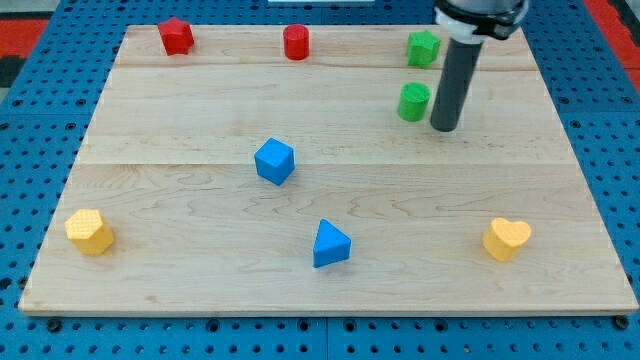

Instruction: Place the green circle right side of the red circle

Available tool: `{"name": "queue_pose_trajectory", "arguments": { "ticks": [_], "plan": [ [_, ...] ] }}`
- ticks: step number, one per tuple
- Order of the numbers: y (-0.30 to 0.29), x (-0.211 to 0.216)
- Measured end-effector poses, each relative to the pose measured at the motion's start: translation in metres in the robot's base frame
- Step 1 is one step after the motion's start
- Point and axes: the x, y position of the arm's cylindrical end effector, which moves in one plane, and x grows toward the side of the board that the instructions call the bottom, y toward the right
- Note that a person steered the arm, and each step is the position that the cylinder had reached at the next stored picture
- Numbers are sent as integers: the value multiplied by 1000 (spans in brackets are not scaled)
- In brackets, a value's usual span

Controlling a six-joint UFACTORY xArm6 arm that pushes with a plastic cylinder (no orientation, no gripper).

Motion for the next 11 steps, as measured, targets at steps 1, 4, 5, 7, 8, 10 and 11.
{"name": "queue_pose_trajectory", "arguments": {
  "ticks": [1, 4, 5, 7, 8, 10, 11],
  "plan": [
    [-45, -45],
    [-71, -47],
    [-94, -64],
    [-106, -66],
    [-134, -73],
    [-142, -104],
    [-173, -107]
  ]
}}
